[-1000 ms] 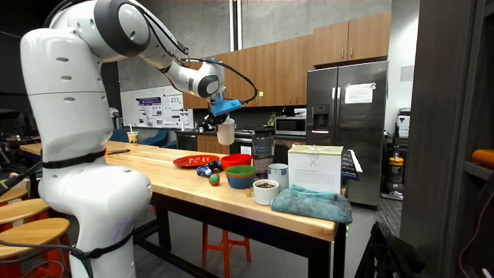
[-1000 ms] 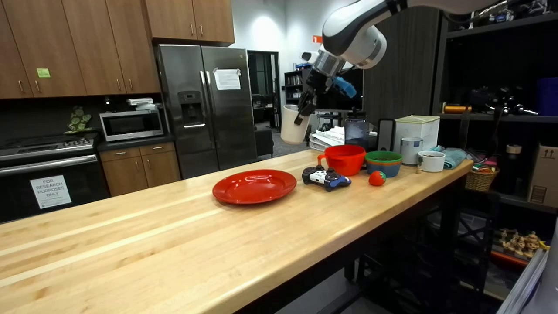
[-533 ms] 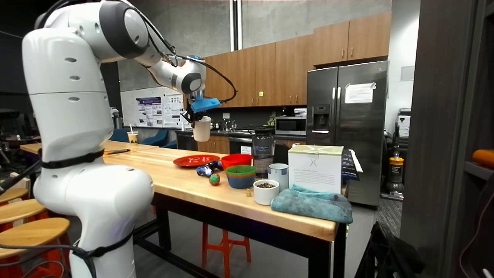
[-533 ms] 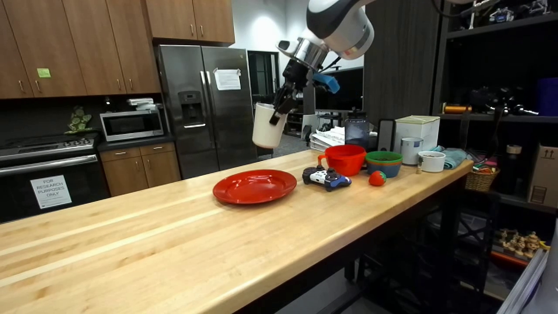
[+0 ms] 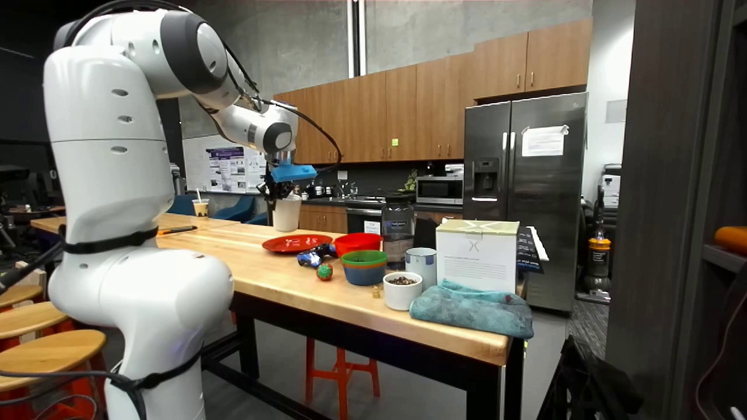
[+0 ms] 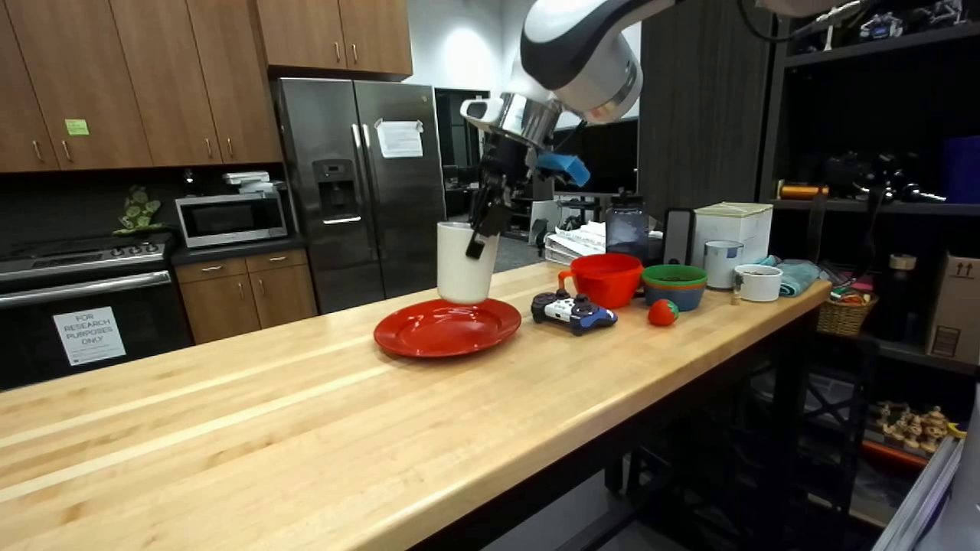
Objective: Put the white container on the plate
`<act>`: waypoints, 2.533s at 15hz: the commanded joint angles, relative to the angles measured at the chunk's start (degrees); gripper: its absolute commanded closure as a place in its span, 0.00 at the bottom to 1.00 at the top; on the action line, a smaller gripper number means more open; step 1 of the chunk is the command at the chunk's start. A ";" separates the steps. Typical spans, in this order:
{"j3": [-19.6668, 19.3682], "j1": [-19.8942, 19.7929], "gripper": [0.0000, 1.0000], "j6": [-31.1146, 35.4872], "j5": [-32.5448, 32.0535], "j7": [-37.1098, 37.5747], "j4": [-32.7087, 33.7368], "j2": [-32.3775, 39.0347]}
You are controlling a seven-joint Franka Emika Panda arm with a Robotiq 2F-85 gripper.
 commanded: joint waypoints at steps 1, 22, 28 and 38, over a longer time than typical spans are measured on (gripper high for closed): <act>0.06 -0.59 0.98 -1.08 -2.60 3.40 -1.92 0.23; 0.97 -0.60 0.98 -0.29 -4.56 4.01 -0.04 4.55; 3.31 -0.21 0.98 0.74 -5.00 4.36 4.05 8.10; 3.13 -1.86 0.98 1.33 -8.76 4.91 5.30 9.48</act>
